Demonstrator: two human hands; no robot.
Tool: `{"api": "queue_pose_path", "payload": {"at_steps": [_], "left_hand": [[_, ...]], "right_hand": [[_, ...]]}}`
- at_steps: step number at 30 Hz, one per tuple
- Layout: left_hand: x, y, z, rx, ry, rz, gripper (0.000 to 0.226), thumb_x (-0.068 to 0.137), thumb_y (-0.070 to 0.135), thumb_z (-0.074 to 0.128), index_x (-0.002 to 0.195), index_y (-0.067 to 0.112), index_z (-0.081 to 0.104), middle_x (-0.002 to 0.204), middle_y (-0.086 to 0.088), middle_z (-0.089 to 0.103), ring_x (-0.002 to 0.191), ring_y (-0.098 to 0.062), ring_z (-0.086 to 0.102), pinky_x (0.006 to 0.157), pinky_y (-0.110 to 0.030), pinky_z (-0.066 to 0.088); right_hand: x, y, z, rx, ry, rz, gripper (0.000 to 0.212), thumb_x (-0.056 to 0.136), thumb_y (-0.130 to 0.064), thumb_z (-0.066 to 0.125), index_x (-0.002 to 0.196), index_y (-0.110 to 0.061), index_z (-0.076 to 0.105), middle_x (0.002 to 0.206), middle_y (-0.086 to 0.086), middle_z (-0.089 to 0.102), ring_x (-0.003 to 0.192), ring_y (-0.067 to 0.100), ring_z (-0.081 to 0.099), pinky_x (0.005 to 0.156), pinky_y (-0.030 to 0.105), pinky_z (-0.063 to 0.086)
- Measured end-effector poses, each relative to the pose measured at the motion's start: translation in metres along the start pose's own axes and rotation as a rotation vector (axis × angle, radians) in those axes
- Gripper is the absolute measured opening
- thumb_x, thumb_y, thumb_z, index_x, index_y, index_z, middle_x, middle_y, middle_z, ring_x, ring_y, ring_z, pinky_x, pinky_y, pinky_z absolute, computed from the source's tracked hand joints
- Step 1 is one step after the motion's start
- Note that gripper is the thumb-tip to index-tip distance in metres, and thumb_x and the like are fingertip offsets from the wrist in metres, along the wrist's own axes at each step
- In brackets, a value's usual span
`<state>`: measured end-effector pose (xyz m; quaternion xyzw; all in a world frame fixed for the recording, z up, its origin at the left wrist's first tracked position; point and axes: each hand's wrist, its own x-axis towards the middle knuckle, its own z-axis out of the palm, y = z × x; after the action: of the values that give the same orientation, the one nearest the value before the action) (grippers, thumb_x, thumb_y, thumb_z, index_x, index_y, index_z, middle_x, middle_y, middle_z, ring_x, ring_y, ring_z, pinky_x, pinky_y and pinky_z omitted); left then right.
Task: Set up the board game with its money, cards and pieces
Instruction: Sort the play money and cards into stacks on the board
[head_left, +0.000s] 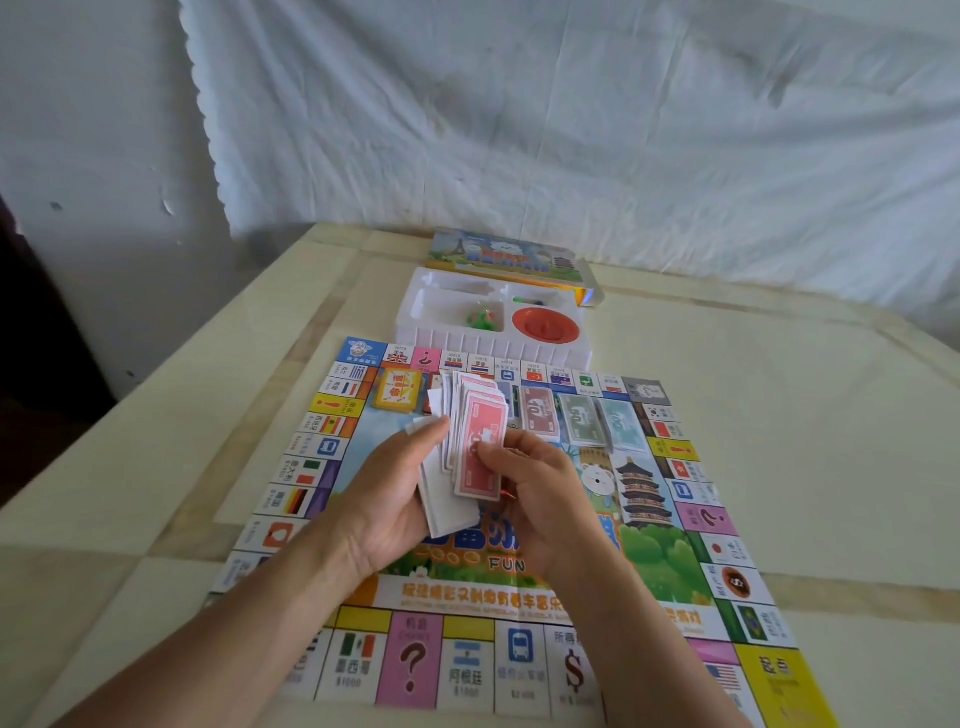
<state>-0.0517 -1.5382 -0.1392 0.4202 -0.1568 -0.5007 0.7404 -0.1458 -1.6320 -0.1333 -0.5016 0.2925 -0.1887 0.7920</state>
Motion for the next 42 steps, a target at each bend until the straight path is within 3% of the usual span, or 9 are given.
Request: {"api": "queue_pose_path", "payload": {"at_steps": [8,15,22,27,33,37,40,42], "left_hand": [[0.0015,0.0004,-0.0007,0.038,0.023,0.039,0.034,0.098,0.028,0.04,0.118,0.009,0.061,0.098,-0.018,0.069,0.084,-0.026,0.065,0.079,-0.041,0.052],[0.0006,0.0035,0.0006,-0.003,0.142,0.029,0.024,0.099,0.026,0.042,0.104,0.011,0.061,0.074,-0.012,0.068,0.071,-0.023,0.062,0.067,-0.036,0.049],[0.0007,0.0061,0.0026,0.017,0.219,0.044,0.024,0.101,0.023,0.039,0.107,0.013,0.06,0.081,-0.013,0.062,0.075,-0.022,0.058,0.062,-0.035,0.047],[0.0026,0.0044,0.0016,0.039,0.235,0.085,0.021,0.1,0.018,0.042,0.098,0.014,0.062,0.069,-0.007,0.068,0.065,-0.017,0.063,0.058,-0.033,0.049],[0.0039,0.0031,-0.0022,0.111,0.231,0.104,0.017,0.092,0.006,0.054,0.105,0.009,0.064,0.084,-0.013,0.073,0.072,-0.024,0.071,0.059,-0.035,0.056],[0.0049,0.0029,-0.0029,0.123,0.273,0.108,0.018,0.089,0.0,0.055,0.104,0.008,0.064,0.087,-0.015,0.073,0.073,-0.026,0.071,0.061,-0.037,0.058],[0.0059,0.002,-0.0047,0.143,0.296,0.109,0.021,0.088,0.0,0.059,0.108,0.005,0.063,0.095,-0.018,0.072,0.078,-0.029,0.07,0.07,-0.043,0.057],[0.0065,0.0015,-0.0057,0.145,0.301,0.118,0.021,0.087,0.0,0.06,0.107,0.005,0.063,0.093,-0.018,0.073,0.077,-0.028,0.071,0.065,-0.04,0.058]], "right_hand": [[0.0025,-0.0012,-0.0006,0.044,0.052,0.002,0.011,0.091,-0.003,0.054,0.097,-0.002,0.064,0.078,0.006,0.072,0.065,0.014,0.067,0.058,0.029,0.054],[0.0065,-0.0015,-0.0042,-0.1,0.154,-0.077,0.012,0.091,-0.005,0.055,0.1,-0.002,0.062,0.095,0.014,0.071,0.087,0.027,0.068,0.086,0.048,0.055],[0.0032,-0.0043,-0.0037,-0.347,0.139,-0.163,0.013,0.094,-0.009,0.052,0.096,-0.013,0.064,0.088,0.003,0.071,0.077,0.013,0.068,0.069,0.026,0.057],[0.0027,-0.0027,-0.0028,-0.372,0.131,-0.148,0.011,0.095,-0.011,0.052,0.098,-0.012,0.062,0.091,0.004,0.071,0.08,0.015,0.068,0.067,0.025,0.055],[0.0013,-0.0028,-0.0031,-0.32,0.112,-0.138,0.012,0.095,-0.011,0.052,0.096,-0.014,0.063,0.084,0.003,0.072,0.074,0.015,0.068,0.071,0.029,0.057],[0.0029,-0.0013,-0.0031,-0.25,0.099,-0.08,0.013,0.094,-0.01,0.052,0.099,-0.011,0.064,0.092,0.009,0.073,0.087,0.025,0.069,0.082,0.039,0.057],[0.0049,-0.0002,-0.0054,-0.176,0.098,-0.043,0.015,0.094,-0.008,0.052,0.103,-0.008,0.064,0.096,0.011,0.073,0.086,0.025,0.068,0.079,0.038,0.054],[0.0053,-0.0006,-0.0072,-0.139,0.097,-0.033,0.016,0.094,-0.007,0.051,0.103,-0.007,0.064,0.095,0.011,0.072,0.082,0.023,0.066,0.078,0.04,0.052]]}}
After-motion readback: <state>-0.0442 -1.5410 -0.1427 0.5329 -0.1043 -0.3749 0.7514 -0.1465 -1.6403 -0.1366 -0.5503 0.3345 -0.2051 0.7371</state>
